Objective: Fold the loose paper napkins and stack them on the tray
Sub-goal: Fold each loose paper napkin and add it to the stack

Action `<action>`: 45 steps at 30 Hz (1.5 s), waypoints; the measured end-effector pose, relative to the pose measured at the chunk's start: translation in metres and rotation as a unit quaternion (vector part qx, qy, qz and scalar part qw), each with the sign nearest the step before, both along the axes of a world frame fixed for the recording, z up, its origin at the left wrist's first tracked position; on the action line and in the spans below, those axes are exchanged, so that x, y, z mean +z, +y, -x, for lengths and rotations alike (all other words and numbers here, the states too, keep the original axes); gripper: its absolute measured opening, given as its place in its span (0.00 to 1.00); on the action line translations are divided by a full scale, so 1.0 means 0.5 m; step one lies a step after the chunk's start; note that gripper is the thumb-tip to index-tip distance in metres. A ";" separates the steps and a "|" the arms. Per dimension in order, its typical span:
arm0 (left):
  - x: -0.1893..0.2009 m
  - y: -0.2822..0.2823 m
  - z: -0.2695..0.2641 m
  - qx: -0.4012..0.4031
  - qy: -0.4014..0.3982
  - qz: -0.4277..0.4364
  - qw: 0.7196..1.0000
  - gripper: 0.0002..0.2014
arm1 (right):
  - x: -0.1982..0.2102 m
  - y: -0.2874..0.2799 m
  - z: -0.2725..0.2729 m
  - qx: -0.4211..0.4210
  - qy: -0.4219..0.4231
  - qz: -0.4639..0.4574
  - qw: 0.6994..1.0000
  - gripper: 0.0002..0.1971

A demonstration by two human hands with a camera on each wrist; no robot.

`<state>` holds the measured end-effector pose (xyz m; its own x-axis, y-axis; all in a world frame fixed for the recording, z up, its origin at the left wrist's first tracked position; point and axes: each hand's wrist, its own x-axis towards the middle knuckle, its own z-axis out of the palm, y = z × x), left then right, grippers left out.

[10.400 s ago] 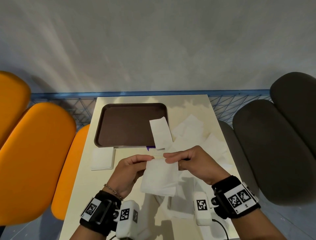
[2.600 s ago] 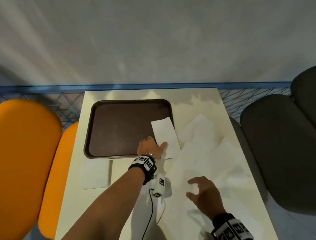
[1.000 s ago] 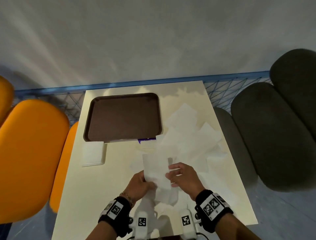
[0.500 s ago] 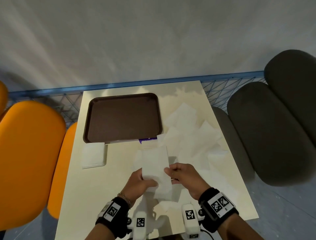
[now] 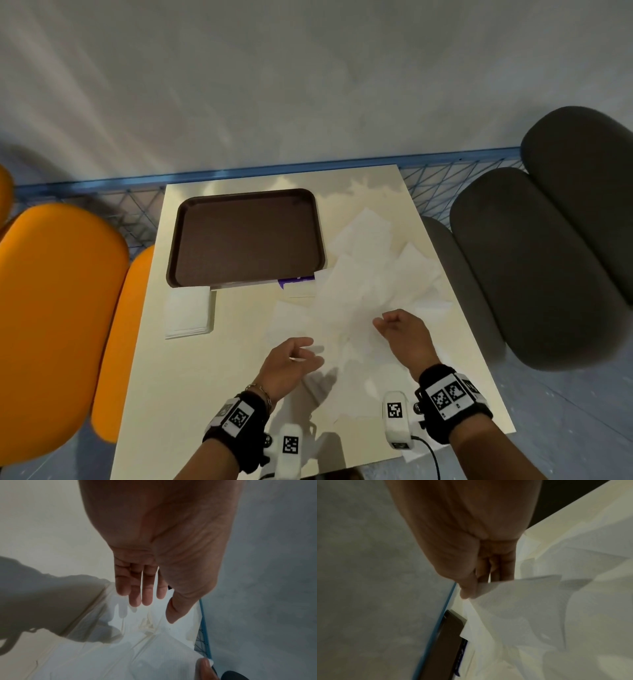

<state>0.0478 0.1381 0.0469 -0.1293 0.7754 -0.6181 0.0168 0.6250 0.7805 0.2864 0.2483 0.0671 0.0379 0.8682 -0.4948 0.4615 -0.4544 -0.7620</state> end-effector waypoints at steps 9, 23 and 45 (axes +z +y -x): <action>0.114 0.030 -0.027 0.062 -0.169 -0.107 0.978 0.37 | 0.146 -0.018 0.042 0.092 0.169 0.019 0.981 0.11; 0.239 0.031 0.005 0.119 -0.114 -0.207 0.964 0.33 | 0.244 -0.027 0.042 0.153 0.243 0.007 0.958 0.08; 0.234 0.020 -0.001 -0.042 0.278 -0.317 0.906 0.42 | 0.274 0.035 0.132 0.138 0.097 -0.079 0.982 0.17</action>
<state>0.0484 0.1482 0.1639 -0.2069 0.9735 0.0979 0.5438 0.0312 0.8387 0.2201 0.2657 0.2043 -0.2917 0.8988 -0.3273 0.3898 -0.2008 -0.8988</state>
